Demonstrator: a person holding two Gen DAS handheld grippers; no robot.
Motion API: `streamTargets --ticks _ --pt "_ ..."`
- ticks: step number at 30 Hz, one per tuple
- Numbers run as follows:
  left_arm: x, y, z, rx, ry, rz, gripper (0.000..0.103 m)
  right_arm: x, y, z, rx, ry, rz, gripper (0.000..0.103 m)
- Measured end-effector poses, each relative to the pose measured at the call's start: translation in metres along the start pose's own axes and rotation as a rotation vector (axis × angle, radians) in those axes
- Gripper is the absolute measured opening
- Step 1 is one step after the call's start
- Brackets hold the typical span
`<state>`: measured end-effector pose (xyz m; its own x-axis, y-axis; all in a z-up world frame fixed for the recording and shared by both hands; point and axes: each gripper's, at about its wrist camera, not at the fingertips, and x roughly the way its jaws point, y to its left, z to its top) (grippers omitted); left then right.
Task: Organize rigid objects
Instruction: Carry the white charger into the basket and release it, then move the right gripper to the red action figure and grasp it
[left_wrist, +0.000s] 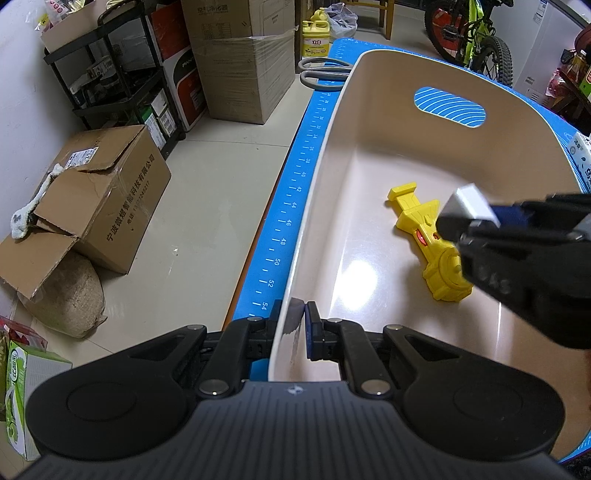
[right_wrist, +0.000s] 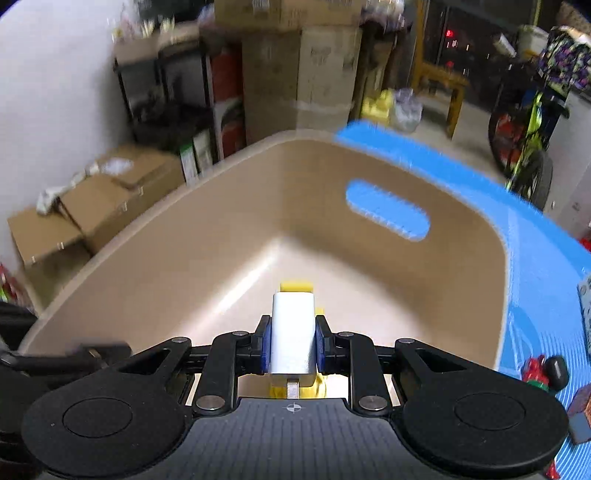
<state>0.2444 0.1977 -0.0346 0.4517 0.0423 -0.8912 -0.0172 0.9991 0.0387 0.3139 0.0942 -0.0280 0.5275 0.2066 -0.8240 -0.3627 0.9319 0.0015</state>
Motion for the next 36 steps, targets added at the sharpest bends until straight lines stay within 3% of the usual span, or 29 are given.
streamTargets --ticks 2,6,8,13,19,26,36 --pt "0.0 0.0 0.0 0.001 -0.001 0.0 0.013 0.006 -0.004 0.0 0.024 0.046 0.012 0.032" --pt "-0.001 0.0 0.0 0.004 -0.001 0.0 0.013 0.006 -0.006 0.001 0.045 0.057 0.018 0.031" --pt "0.0 0.0 0.0 0.004 -0.001 0.0 0.013 0.002 -0.007 0.0 0.044 0.041 0.018 0.034" --pt "0.0 0.0 0.0 0.004 0.001 0.002 0.013 -0.01 -0.01 0.002 0.048 -0.006 0.014 0.054" --pt "0.0 -0.001 0.0 0.005 0.001 0.001 0.013 -0.044 -0.029 0.001 0.101 -0.113 0.007 0.062" --pt "0.0 0.001 0.0 0.01 0.002 0.0 0.013 -0.09 -0.073 -0.011 0.142 -0.223 -0.062 0.065" --pt "0.001 0.001 0.0 0.011 0.004 0.003 0.013 -0.109 -0.158 -0.051 0.241 -0.197 -0.222 0.067"
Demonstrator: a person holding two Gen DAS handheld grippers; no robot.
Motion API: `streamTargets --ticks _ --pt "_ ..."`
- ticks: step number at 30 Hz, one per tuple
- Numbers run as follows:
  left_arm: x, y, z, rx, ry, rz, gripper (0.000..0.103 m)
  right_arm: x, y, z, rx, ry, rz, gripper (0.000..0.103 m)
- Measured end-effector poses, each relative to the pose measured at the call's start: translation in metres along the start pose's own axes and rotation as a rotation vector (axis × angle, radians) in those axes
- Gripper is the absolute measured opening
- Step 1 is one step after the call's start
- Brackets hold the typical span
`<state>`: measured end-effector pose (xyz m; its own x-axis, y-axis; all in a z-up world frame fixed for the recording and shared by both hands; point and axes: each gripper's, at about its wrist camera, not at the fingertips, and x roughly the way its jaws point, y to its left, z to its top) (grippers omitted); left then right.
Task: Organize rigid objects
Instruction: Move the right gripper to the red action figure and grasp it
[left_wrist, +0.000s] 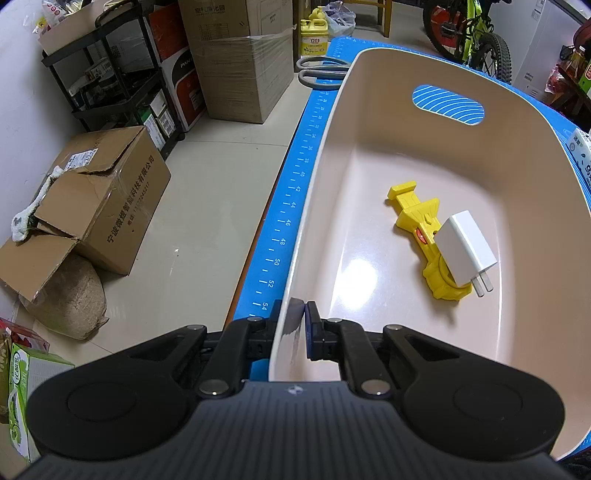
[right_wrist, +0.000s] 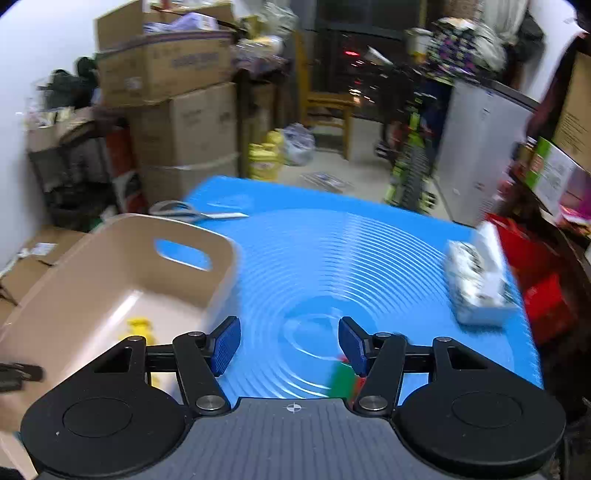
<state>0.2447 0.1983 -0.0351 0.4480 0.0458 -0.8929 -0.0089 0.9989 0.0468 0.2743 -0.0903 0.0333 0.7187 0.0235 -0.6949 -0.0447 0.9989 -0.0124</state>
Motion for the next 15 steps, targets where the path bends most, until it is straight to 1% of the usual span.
streamTargets --ticks 4,6,11,15 --pt "0.0 -0.002 0.001 0.006 0.001 0.004 0.013 0.012 -0.026 -0.019 0.012 0.035 -0.052 0.067" --pt "0.0 -0.002 0.0 0.007 0.003 0.004 0.013 0.022 -0.036 -0.027 0.011 0.063 -0.058 0.067" --pt "0.0 -0.003 0.001 0.009 0.005 0.008 0.013 0.046 -0.045 -0.043 -0.051 0.116 -0.078 0.067" --pt "0.001 -0.003 0.001 0.008 0.007 0.008 0.013 0.062 -0.046 -0.049 -0.08 0.147 -0.074 0.067"
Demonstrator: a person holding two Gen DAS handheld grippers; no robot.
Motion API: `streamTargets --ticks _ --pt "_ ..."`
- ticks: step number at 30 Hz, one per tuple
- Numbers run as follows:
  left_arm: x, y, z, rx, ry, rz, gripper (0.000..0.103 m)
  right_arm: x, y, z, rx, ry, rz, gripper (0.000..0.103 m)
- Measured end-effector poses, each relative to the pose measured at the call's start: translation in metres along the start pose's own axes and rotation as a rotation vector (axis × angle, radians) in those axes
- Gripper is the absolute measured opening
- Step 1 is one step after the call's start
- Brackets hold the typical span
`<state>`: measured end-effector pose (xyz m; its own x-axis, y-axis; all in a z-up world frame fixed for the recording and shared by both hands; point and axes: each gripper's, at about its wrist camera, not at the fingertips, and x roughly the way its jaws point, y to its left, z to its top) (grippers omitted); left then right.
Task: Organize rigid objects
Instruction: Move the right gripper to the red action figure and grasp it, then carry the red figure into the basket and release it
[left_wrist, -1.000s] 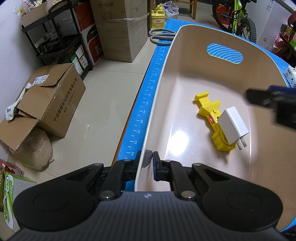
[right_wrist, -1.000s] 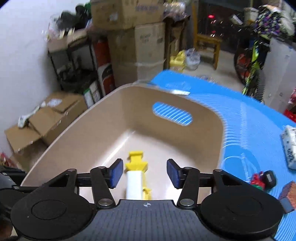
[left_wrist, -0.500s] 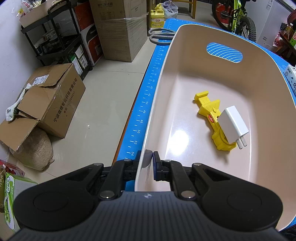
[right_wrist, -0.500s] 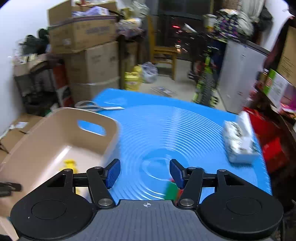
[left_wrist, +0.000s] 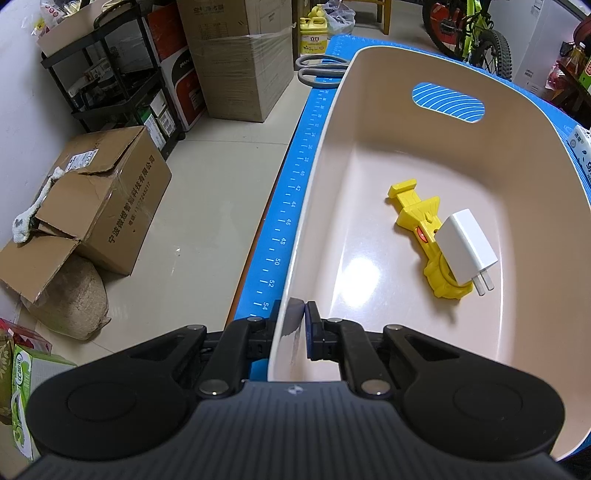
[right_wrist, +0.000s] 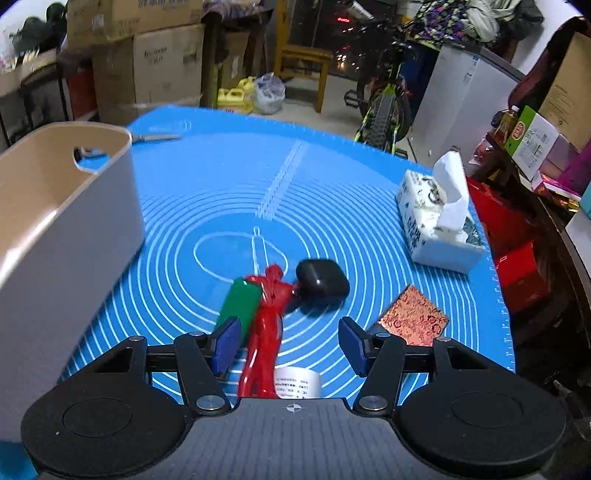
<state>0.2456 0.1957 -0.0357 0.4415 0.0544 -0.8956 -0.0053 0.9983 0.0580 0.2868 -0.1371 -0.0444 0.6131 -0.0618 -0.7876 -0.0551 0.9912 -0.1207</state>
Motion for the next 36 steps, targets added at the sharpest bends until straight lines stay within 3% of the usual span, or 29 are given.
streamTargets --ticks 5,7,11,12,15,24,36 --pt "0.001 -0.001 0.0 0.004 0.001 0.005 0.014 0.017 0.002 -0.004 -0.012 0.023 0.017 0.06" --pt "0.001 -0.001 0.0 0.005 0.001 0.004 0.014 0.023 0.003 -0.005 -0.013 0.034 0.029 0.051" --pt "0.001 -0.002 0.0 0.006 0.004 0.002 0.014 0.035 0.003 -0.006 -0.014 0.05 0.064 0.043" --pt "0.001 -0.001 0.0 0.005 0.005 0.002 0.014 0.036 0.003 -0.006 -0.011 0.048 0.078 0.035" --pt "0.001 -0.001 0.0 0.006 0.005 0.003 0.014 0.035 0.004 -0.007 -0.007 0.036 0.094 0.027" --pt "0.001 -0.001 0.0 0.006 0.005 0.003 0.014 0.017 -0.001 -0.006 0.002 0.03 0.102 0.026" --pt "0.0 -0.001 0.001 0.005 0.006 0.003 0.014 -0.033 -0.012 -0.003 0.045 -0.09 0.084 0.026"
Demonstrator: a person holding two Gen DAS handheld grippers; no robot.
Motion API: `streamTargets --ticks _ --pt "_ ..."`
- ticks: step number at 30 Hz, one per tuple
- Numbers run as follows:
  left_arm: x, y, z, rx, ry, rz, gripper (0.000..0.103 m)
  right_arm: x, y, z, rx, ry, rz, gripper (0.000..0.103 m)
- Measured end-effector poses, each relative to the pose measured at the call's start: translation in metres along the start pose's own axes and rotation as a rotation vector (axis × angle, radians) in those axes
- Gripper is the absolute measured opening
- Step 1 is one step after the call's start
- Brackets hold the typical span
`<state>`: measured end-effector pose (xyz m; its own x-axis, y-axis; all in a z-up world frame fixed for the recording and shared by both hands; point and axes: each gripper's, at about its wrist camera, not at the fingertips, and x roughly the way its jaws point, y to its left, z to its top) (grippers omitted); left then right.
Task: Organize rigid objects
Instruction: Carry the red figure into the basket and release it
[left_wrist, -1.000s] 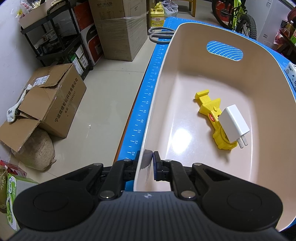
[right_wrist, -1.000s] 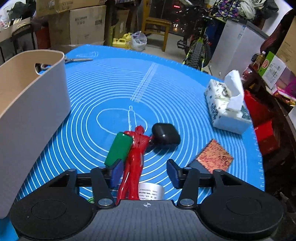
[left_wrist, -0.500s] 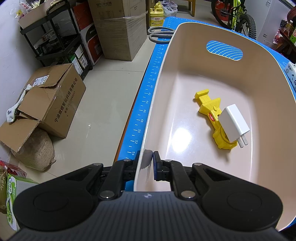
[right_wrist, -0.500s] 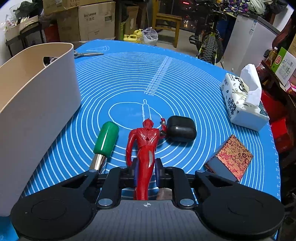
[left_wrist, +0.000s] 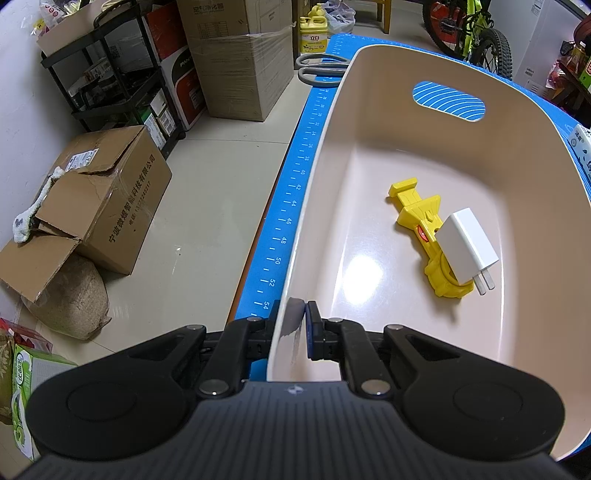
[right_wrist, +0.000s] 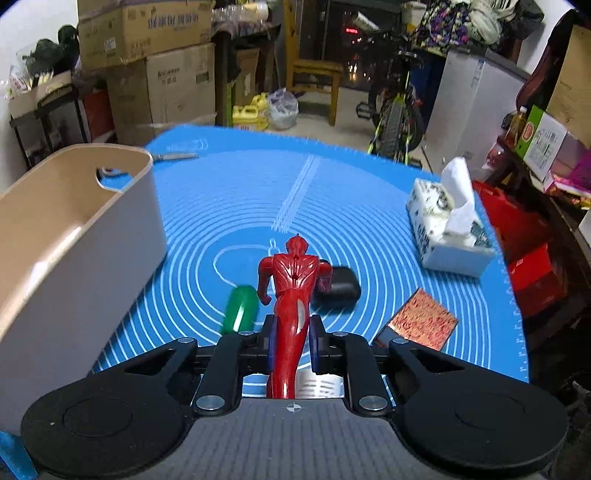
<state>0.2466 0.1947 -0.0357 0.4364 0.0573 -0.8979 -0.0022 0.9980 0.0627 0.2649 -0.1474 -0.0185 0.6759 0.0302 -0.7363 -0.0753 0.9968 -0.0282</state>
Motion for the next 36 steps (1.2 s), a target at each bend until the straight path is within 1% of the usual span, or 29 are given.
streamTargets --ticks 3,10,15,19,24,28,33,36 --pt "0.0 0.0 0.0 0.001 0.004 0.0 0.014 -0.015 0.005 0.004 0.0 -0.036 0.006 0.026" --pt "0.0 0.0 0.0 0.001 0.004 0.001 0.014 -0.058 0.026 0.029 -0.009 -0.163 0.047 0.026" --pt "0.0 0.0 0.0 0.001 0.005 0.001 0.014 -0.078 0.054 0.053 -0.041 -0.247 0.113 0.026" --pt "0.0 0.0 0.0 0.001 0.005 0.001 0.014 -0.081 0.085 0.066 -0.083 -0.273 0.174 0.026" --pt "0.0 0.0 0.0 0.002 0.005 0.0 0.013 -0.068 0.12 0.075 -0.117 -0.264 0.23 0.026" --pt "0.0 0.0 0.0 0.002 0.005 0.0 0.013 -0.053 0.151 0.075 -0.153 -0.222 0.263 0.026" --pt "0.0 0.0 0.0 0.002 0.005 0.001 0.013 -0.024 0.185 0.07 -0.198 -0.118 0.276 0.026" --pt "0.0 0.0 0.0 0.002 0.005 0.001 0.013 -0.007 0.202 0.064 -0.231 -0.057 0.269 0.026"
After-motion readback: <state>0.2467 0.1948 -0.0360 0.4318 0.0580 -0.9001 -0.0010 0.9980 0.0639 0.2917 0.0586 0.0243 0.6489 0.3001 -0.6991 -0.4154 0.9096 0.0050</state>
